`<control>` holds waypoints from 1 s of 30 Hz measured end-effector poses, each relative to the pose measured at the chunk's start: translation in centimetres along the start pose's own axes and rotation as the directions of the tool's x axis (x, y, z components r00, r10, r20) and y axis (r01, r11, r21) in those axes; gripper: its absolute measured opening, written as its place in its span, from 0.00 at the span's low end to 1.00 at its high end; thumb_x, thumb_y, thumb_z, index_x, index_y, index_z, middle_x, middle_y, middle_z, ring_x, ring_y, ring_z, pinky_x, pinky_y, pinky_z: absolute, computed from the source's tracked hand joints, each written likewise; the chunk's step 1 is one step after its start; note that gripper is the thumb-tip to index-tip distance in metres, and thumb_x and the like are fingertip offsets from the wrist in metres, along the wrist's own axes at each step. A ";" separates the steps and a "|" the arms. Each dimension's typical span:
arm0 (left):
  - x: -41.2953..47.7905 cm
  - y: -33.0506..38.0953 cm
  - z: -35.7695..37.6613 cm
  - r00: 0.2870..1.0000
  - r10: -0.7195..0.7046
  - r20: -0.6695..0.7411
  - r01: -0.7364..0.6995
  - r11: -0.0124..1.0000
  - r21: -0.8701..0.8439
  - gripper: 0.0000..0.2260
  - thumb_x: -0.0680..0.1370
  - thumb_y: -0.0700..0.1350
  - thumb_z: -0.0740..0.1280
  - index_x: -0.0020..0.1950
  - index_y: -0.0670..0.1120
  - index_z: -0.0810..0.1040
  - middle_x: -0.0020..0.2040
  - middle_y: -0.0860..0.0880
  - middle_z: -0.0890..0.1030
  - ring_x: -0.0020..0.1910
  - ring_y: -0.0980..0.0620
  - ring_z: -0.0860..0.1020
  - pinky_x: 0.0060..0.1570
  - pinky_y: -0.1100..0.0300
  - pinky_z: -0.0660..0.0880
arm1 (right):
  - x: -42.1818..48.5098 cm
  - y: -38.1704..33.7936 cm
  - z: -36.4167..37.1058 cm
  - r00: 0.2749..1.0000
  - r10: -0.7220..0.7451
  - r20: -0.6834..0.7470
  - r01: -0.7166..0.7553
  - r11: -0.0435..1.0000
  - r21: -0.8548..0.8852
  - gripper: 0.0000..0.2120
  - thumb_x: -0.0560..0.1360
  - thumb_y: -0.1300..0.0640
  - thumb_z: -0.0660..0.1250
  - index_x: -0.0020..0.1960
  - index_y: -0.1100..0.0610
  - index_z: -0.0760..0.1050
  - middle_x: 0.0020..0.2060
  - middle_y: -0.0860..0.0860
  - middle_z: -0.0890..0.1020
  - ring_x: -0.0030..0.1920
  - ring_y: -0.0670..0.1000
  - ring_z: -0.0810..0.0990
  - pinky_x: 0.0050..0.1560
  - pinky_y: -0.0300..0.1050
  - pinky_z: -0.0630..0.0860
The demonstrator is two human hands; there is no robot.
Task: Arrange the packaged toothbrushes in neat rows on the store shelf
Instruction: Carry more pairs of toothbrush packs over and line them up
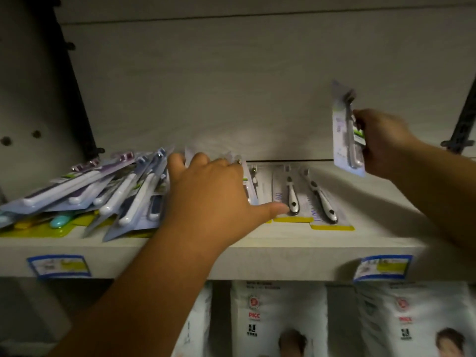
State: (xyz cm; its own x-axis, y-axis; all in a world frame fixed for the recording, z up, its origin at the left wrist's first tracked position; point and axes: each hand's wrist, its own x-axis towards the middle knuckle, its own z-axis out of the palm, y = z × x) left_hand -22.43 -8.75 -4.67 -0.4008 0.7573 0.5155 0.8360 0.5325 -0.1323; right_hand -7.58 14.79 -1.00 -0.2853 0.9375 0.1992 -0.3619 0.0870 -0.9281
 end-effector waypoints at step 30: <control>0.0 -0.4 1.5 0.978 -0.099 -0.185 0.093 0.995 -0.041 0.11 0.78 0.49 0.65 0.60 0.54 0.81 0.48 0.51 0.84 0.53 0.45 0.80 0.58 0.49 0.65 | 0.1 0.9 -0.1 0.989 -0.059 0.133 0.108 0.910 -0.401 0.15 0.83 0.56 0.58 0.38 0.54 0.69 0.20 0.45 0.73 0.21 0.46 0.73 0.25 0.35 0.68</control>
State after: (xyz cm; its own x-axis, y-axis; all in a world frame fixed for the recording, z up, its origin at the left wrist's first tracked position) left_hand -23.33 -8.42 -5.86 -0.4051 0.6179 0.6738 0.8098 0.5846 -0.0492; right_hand -7.81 15.05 -1.86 -0.3794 0.8774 0.2935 -0.0043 0.3156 -0.9489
